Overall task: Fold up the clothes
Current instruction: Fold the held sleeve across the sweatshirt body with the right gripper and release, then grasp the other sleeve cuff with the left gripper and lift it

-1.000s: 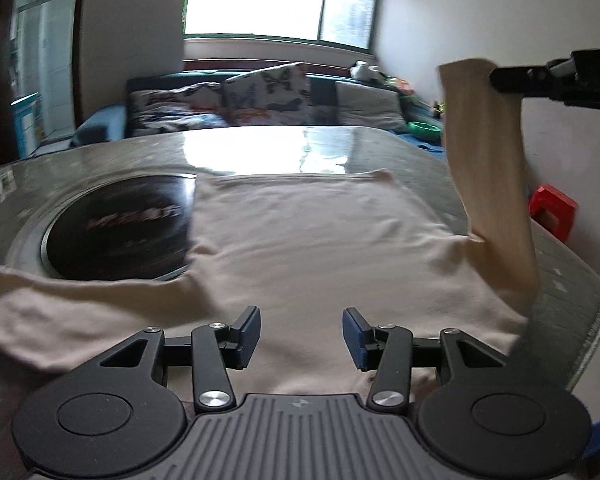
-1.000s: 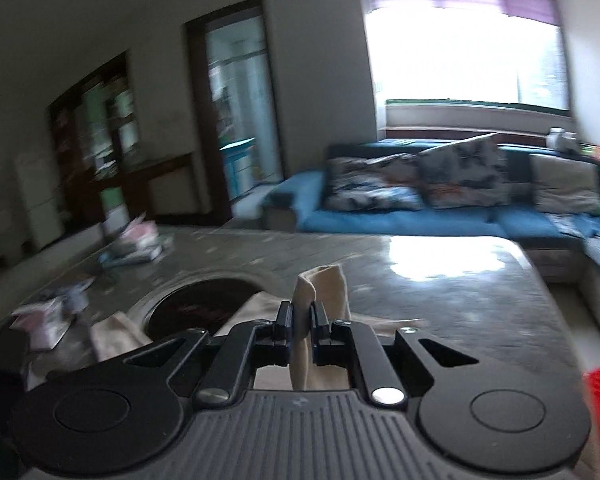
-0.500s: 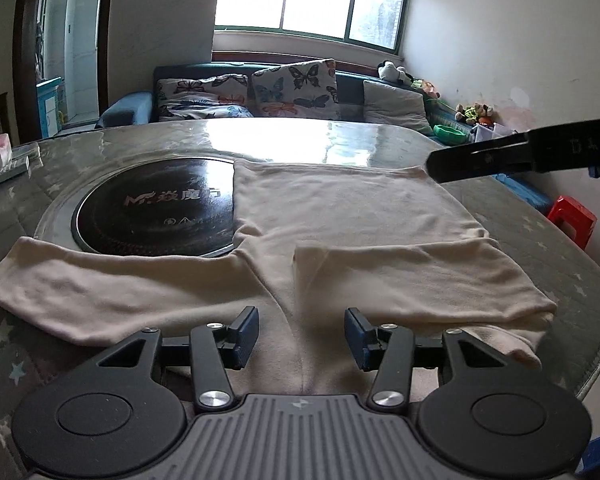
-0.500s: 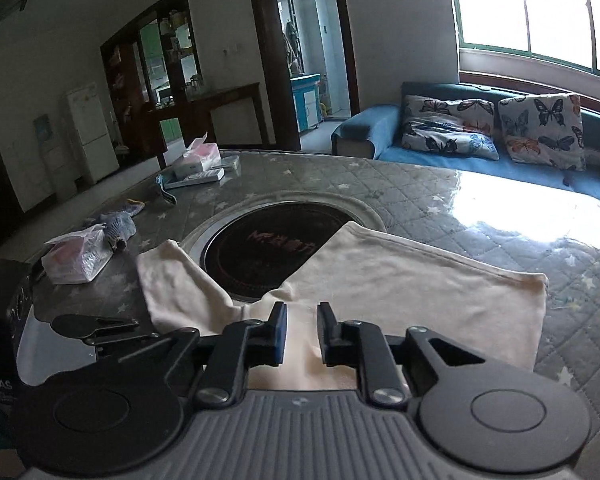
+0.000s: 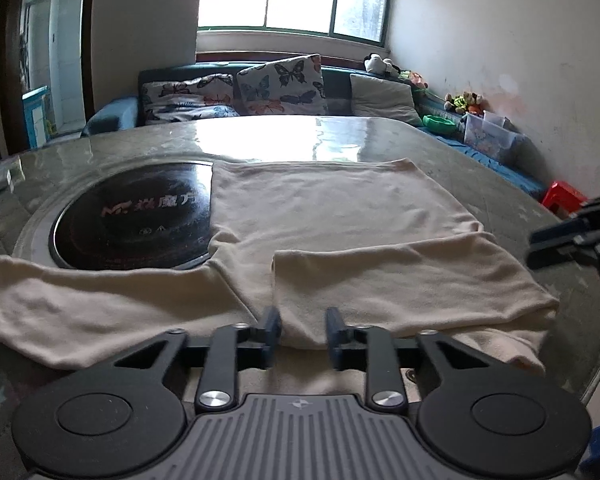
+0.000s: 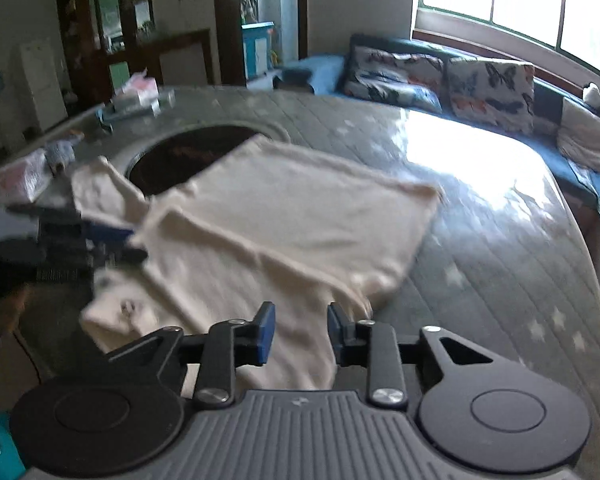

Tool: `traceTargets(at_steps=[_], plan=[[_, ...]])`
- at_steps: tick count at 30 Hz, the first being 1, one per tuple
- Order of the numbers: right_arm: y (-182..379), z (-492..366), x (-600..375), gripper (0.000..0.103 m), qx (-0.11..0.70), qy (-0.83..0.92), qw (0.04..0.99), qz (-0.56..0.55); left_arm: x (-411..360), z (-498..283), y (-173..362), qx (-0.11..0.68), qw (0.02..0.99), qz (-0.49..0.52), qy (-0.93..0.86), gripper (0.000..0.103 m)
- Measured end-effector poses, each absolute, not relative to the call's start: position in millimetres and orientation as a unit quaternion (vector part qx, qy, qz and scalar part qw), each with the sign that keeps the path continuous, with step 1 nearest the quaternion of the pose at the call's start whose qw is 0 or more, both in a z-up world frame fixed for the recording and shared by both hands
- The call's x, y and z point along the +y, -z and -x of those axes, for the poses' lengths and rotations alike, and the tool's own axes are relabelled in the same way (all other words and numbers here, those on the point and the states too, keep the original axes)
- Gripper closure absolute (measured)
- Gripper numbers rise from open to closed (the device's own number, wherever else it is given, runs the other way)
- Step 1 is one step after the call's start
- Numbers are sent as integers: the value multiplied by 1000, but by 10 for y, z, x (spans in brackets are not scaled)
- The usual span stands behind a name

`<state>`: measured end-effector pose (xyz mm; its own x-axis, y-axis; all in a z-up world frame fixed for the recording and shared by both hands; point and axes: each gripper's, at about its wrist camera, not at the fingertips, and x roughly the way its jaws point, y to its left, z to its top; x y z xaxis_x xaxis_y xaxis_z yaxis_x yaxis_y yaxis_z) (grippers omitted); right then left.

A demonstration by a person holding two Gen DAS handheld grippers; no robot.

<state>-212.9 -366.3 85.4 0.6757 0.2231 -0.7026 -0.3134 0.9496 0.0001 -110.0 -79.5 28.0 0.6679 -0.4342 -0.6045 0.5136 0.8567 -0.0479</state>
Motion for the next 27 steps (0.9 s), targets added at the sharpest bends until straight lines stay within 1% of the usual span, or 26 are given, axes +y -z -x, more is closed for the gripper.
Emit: traceTargets(at_steps=[1,2,4,7,9,11,15,16,17,23,27], plan=[[-825,2171,-3680,64,378,-146,912,64,-801,1107,-293,310,912,-67,260,93],[-796,2213,-3698,59,382,-144,910,67,-804,1115,-315,306,913,-69,260,96],[-738,2297,-3732,57,389,-142,907,74,-810,1130,-358,297,916,-73,260,98],[-651,2423,-3784,58,399,-138,903,85,-814,1149,-432,285,919,-75,261,98],[-610,2476,-3808,61,402,-136,901,87,-805,1152,-498,280,921,-68,263,99],[-593,2488,-3825,80,401,-132,903,83,-794,1159,-560,274,923,-64,264,99],[-566,2497,-3853,88,406,-132,901,80,-761,1147,-634,273,923,-51,267,99],[-559,2512,-3857,94,406,-128,901,86,-750,1140,-644,275,922,-47,267,99],[-554,2524,-3863,97,408,-126,900,87,-741,1132,-643,278,921,-44,268,99],[-540,2564,-3903,98,420,-130,894,90,-709,1089,-461,320,908,-53,264,98],[-649,2537,-3949,94,410,-135,898,88,-654,1095,-380,331,908,-68,248,95]])
